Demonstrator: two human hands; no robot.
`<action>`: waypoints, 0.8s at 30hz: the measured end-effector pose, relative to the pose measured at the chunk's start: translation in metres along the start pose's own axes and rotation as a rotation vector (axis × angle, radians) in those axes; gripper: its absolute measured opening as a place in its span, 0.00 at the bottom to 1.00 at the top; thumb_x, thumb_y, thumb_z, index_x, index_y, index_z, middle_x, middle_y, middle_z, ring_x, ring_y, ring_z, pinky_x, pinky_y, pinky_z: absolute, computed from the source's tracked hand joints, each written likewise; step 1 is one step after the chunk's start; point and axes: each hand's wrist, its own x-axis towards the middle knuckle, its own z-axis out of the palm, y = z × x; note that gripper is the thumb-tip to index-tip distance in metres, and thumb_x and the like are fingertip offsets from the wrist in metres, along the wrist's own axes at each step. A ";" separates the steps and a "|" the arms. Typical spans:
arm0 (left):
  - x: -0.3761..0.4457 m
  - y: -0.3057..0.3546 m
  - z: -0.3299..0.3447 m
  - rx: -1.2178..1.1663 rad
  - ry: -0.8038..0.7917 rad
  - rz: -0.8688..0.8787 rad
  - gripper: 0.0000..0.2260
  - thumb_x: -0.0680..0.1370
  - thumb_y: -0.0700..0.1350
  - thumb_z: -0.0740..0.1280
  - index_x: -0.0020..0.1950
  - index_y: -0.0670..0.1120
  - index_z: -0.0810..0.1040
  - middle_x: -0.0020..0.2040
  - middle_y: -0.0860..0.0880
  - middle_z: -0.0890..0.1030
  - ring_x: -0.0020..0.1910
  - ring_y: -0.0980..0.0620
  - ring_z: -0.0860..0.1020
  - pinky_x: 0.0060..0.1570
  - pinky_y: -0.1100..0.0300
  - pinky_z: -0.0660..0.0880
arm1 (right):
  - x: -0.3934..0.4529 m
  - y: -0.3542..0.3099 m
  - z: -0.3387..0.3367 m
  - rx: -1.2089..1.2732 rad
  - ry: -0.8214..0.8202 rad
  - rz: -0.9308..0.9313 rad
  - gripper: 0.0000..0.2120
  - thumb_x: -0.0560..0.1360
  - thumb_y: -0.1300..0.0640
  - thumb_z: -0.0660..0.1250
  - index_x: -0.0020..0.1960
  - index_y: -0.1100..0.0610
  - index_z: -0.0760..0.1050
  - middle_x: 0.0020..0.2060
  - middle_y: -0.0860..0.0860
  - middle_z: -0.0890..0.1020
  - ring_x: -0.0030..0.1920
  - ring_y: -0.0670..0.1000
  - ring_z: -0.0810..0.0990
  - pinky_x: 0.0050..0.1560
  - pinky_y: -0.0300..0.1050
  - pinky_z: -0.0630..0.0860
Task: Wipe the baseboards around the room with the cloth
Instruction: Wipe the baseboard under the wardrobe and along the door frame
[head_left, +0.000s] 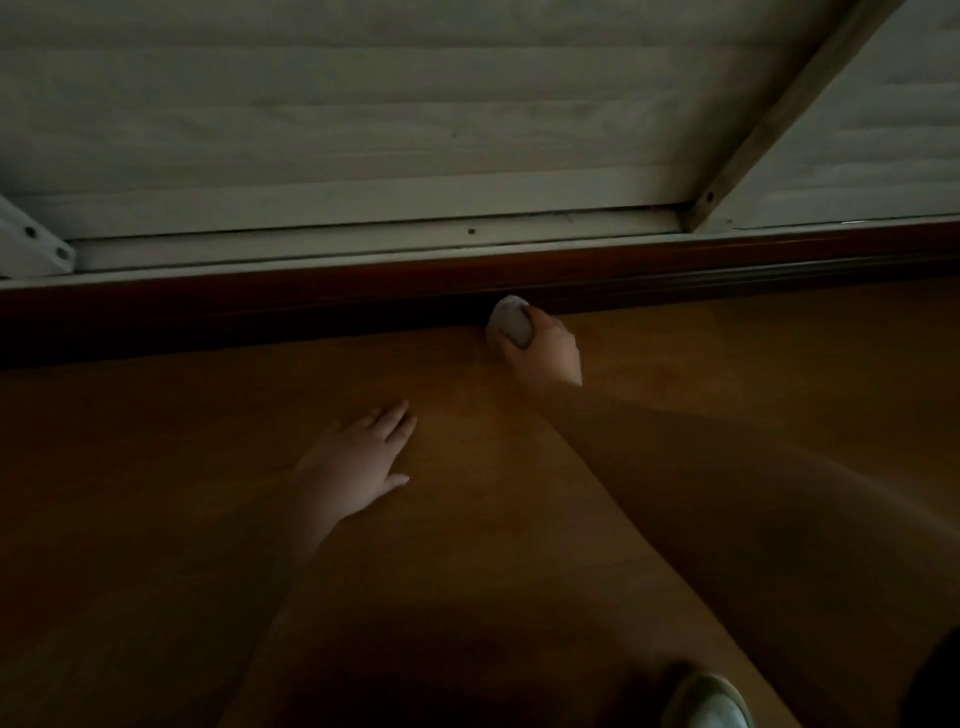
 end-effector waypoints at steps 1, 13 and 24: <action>-0.005 0.000 -0.006 -0.025 0.011 -0.016 0.35 0.82 0.62 0.55 0.81 0.51 0.42 0.81 0.50 0.40 0.80 0.47 0.48 0.75 0.43 0.57 | -0.005 -0.005 0.000 0.005 0.024 -0.003 0.26 0.76 0.48 0.70 0.71 0.56 0.71 0.63 0.55 0.77 0.61 0.53 0.76 0.55 0.40 0.70; -0.108 0.026 -0.146 -0.174 0.198 -0.040 0.30 0.83 0.58 0.52 0.81 0.52 0.43 0.82 0.49 0.45 0.80 0.48 0.46 0.76 0.45 0.48 | -0.156 -0.085 -0.153 0.094 0.099 -0.045 0.23 0.73 0.48 0.74 0.65 0.54 0.76 0.55 0.44 0.78 0.52 0.36 0.74 0.49 0.21 0.67; -0.245 0.102 -0.300 -0.259 0.260 -0.002 0.29 0.82 0.55 0.57 0.81 0.47 0.54 0.81 0.47 0.50 0.80 0.45 0.46 0.77 0.46 0.44 | -0.238 -0.157 -0.332 0.167 0.171 0.063 0.24 0.73 0.50 0.76 0.66 0.52 0.76 0.59 0.43 0.79 0.57 0.38 0.76 0.54 0.25 0.70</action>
